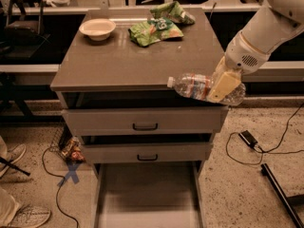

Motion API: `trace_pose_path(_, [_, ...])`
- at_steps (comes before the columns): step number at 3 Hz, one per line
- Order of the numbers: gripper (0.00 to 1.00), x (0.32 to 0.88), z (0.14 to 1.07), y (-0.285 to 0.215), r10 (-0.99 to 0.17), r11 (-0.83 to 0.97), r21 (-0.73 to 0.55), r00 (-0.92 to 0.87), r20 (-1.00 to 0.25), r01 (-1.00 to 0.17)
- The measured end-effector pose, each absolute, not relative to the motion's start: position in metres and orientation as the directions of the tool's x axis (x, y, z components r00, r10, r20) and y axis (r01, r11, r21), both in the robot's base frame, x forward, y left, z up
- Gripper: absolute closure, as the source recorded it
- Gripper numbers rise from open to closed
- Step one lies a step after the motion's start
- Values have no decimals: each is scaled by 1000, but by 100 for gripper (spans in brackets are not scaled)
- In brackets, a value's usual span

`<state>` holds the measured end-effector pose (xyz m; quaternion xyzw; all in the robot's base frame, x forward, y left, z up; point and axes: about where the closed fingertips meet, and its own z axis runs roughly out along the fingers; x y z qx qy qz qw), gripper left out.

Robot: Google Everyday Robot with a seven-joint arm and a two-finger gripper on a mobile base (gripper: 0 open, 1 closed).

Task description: Place water bottle into bottom drawer

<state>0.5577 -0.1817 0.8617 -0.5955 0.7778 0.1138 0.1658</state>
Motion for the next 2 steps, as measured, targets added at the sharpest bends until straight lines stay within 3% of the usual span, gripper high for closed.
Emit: trace_pose_path(2, [100,526,771,-159,-817,310,105,-321,-479,-945])
